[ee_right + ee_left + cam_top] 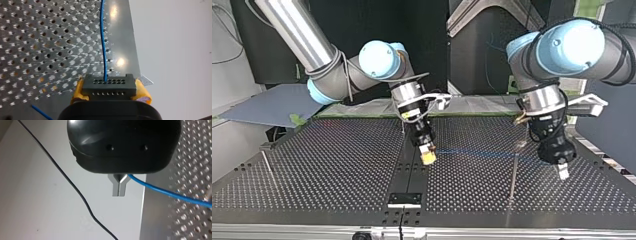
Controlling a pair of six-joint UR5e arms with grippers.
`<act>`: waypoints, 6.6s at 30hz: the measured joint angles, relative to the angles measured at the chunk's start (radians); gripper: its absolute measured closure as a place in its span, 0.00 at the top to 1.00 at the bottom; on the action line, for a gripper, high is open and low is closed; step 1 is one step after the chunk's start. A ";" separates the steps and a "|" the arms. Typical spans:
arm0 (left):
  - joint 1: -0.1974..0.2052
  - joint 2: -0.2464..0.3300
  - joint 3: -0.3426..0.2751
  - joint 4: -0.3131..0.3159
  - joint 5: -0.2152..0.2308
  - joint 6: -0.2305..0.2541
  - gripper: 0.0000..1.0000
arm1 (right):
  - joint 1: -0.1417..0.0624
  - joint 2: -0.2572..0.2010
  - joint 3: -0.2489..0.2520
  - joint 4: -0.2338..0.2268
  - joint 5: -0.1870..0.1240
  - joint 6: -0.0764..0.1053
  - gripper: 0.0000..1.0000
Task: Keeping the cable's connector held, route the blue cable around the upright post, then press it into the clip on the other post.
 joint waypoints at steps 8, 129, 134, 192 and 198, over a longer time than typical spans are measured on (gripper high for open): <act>0.070 -0.070 0.057 0.003 0.070 -0.024 0.00 | -0.007 0.010 -0.070 0.010 -0.010 0.000 0.00; 0.107 -0.382 0.067 -0.054 0.325 -0.154 1.00 | -0.055 0.750 0.158 -0.282 0.226 -0.011 0.00; 0.106 -0.382 0.067 -0.054 0.325 -0.154 1.00 | -0.073 0.759 0.188 -0.319 0.226 -0.009 0.00; 0.104 -0.382 0.067 -0.123 0.289 -0.167 1.00 | -0.163 0.426 0.607 -0.705 0.273 -0.032 0.00; 0.103 -0.382 0.067 -0.130 0.287 -0.168 1.00 | -0.182 0.381 0.661 -0.713 0.261 -0.051 0.00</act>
